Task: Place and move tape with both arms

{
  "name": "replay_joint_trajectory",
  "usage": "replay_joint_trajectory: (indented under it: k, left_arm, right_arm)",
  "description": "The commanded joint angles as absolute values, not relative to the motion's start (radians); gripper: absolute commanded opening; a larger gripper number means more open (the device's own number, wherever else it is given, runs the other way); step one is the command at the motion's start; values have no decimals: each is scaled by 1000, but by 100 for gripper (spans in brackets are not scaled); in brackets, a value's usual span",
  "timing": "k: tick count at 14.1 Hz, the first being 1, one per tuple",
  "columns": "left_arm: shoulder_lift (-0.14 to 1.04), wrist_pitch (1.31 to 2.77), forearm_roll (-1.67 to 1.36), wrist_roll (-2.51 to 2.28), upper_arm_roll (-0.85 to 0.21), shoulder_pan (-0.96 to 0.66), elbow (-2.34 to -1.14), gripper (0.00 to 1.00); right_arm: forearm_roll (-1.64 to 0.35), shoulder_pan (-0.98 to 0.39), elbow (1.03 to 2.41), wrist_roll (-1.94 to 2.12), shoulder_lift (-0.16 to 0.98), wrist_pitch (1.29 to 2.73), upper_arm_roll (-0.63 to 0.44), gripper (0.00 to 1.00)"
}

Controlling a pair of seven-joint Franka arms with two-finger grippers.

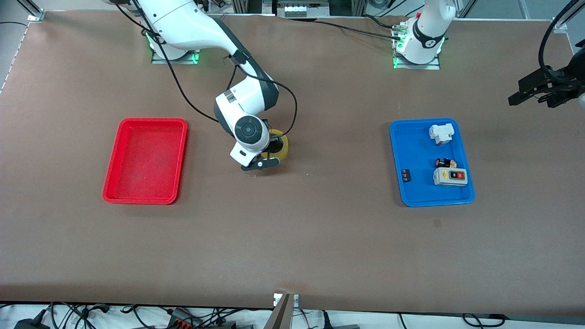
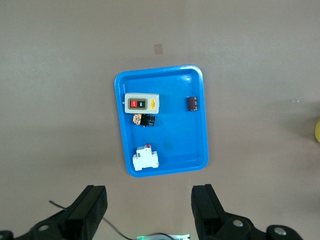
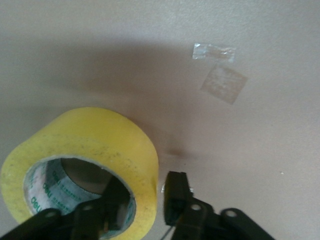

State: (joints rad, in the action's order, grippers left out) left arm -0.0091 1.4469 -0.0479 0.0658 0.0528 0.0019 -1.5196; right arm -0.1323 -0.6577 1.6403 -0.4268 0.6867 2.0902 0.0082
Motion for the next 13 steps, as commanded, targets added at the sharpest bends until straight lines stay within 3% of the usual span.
replay_joint_trajectory:
  k: [1, 4, 9, 13]
  left_arm:
    - [-9, 1430, -51, 77, 54, 2, -1508, 100]
    - [-15, 1427, -48, 77, 54, 0, -1513, 100]
    - [-17, 1486, 44, 89, 11, 2, -1540, 100]
    - [-15, 1517, 28, 104, 8, 2, -1536, 100]
  right_arm:
    - [-156, -635, 1637, -480, 640, 2030, 3, 0]
    - [-155, -559, 1635, -468, 533, 1942, -5, 0]
    - [-135, -194, 1657, -137, 433, 1783, -9, 0]
    - [12, -63, 1797, -60, 402, 1847, -17, 0]
